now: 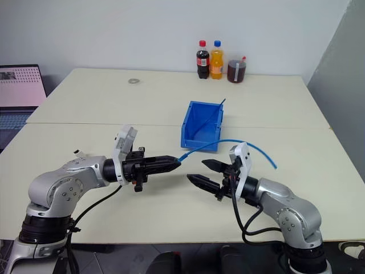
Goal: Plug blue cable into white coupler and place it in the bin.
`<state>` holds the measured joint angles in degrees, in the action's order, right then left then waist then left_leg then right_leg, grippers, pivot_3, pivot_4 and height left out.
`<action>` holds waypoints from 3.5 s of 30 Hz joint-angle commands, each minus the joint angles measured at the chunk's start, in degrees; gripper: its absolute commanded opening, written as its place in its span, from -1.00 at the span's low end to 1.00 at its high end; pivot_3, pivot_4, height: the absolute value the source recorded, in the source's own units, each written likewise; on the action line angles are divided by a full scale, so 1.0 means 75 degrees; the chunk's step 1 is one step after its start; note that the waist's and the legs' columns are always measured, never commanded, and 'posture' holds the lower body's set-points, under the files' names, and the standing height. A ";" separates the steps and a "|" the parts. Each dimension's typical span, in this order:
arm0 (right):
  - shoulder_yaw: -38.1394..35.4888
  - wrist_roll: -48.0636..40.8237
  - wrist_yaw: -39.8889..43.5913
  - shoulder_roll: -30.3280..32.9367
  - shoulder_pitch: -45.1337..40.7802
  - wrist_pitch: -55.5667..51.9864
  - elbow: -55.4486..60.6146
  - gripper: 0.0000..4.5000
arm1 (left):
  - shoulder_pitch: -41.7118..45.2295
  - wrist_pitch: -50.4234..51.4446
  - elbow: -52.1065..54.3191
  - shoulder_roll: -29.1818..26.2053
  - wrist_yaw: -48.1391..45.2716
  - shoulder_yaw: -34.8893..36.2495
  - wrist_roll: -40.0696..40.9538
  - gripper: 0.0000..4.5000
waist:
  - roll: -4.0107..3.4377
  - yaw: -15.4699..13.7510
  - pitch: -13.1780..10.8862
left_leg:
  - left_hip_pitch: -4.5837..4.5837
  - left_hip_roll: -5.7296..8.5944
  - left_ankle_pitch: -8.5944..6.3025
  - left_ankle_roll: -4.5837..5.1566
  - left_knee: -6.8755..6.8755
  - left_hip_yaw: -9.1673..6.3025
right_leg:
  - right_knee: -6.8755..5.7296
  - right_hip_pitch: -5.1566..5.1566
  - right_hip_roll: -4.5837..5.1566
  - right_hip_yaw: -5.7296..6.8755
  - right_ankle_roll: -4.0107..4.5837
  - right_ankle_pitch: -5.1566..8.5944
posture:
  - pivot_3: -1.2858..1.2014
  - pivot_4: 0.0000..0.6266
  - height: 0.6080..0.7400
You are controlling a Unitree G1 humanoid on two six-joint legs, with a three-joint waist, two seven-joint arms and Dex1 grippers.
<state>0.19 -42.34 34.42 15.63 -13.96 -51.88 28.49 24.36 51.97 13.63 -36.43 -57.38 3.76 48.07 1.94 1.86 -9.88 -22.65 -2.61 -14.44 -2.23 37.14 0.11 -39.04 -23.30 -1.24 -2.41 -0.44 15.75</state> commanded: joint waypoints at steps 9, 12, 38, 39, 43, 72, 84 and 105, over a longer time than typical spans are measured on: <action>-0.0457 -0.1661 -0.0499 -0.0435 -0.0644 -0.0266 -0.0118 0.81 | 0.0249 0.0438 0.0506 0.0134 0.0502 0.0283 0.0796 -0.90 | -0.0001 -0.0001 0.0000 | -0.0003 -0.0002 0.0000 0.0000 -0.0001 -0.0005 | -0.0001 -0.0004 0.0008 -0.0002 0.0000 0.0000 | 0.03 -0.52 1.00; -0.0462 -0.1839 -0.0523 -0.0348 -0.0690 -0.0316 -0.0160 0.81 | 0.0229 0.0425 0.0550 0.0062 0.0468 0.0246 0.0817 -0.90 | -0.0001 0.0001 -0.0001 | -0.0002 -0.0001 0.0000 0.0000 -0.0001 -0.0004 | -0.0001 -0.0004 0.0008 -0.0001 0.0000 0.0000 | 0.03 -0.52 1.00; -0.0159 -0.2316 0.0111 0.0474 -0.1144 -0.0524 -0.0702 -0.95 | 0.0145 0.0086 0.0640 -0.0388 -0.0174 -0.0019 0.0536 -0.90 | -0.0002 0.0000 -0.0002 | -0.0004 0.0002 0.0000 0.0000 -0.0005 0.0000 | 0.0004 -0.0006 0.0007 -0.0001 0.0001 0.0001 | 0.03 -0.52 1.00; -0.0144 -0.2327 0.0112 0.0484 -0.1144 -0.0532 -0.0690 -0.95 | 0.0148 0.0081 0.0636 -0.0393 -0.0191 -0.0027 0.0527 -0.90 | -0.0002 0.0000 -0.0002 | -0.0004 0.0002 0.0000 0.0000 -0.0005 0.0000 | 0.0004 -0.0006 0.0007 -0.0001 0.0001 0.0001 | 0.03 -0.52 1.00; -0.0163 -0.2472 0.0202 0.0582 -0.1050 -0.0571 -0.0569 -0.95 | 0.0133 0.0048 0.0629 -0.0407 -0.0221 -0.0042 0.0495 -0.90 | -0.0002 0.0000 -0.0002 | -0.0004 0.0002 0.0000 0.0000 -0.0007 0.0000 | 0.0004 -0.0006 0.0006 0.0000 0.0002 0.0001 | 0.03 -0.52 1.00; 0.0160 -0.2341 0.0031 0.0505 -0.1445 -0.0390 -0.0786 -0.25 | -0.0032 -0.0438 0.0376 -0.0542 -0.0765 -0.0177 0.0027 -0.90 | -0.0002 -0.0001 -0.0005 | -0.0016 -0.0001 0.0000 0.0000 -0.0009 0.0001 | 0.0007 -0.0019 0.0007 -0.0002 0.0002 0.0002 | 0.03 -0.52 1.00; 0.0272 -0.2235 0.0101 0.0463 -0.1499 -0.0370 -0.0890 -0.25 | -0.0046 -0.0455 0.0457 -0.0500 -0.0749 -0.0208 -0.0014 -0.90 | -0.0002 0.0000 -0.0005 | -0.0018 -0.0001 0.0000 0.0000 -0.0010 0.0000 | 0.0007 -0.0022 0.0007 -0.0001 0.0002 0.0002 | 0.03 -0.52 1.00; 0.0383 -0.2048 0.0212 0.0412 -0.1585 -0.0369 -0.0993 -0.95 | 0.0125 -0.0416 0.0488 -0.0437 -0.0543 -0.0300 -0.0026 -0.90 | -0.0002 0.0001 -0.0006 | -0.0021 -0.0001 0.0000 0.0000 -0.0011 0.0001 | 0.0007 -0.0026 0.0006 -0.0001 0.0002 0.0002 | 0.03 -0.52 1.00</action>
<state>3.14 -57.35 34.89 18.96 -24.84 -55.46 19.82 23.95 49.54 15.61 -39.92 -61.90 1.44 47.80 1.92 1.87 -9.93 -22.81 -2.62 -14.44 -2.23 37.06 0.11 -38.99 -23.50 -1.20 -2.42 -0.43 15.76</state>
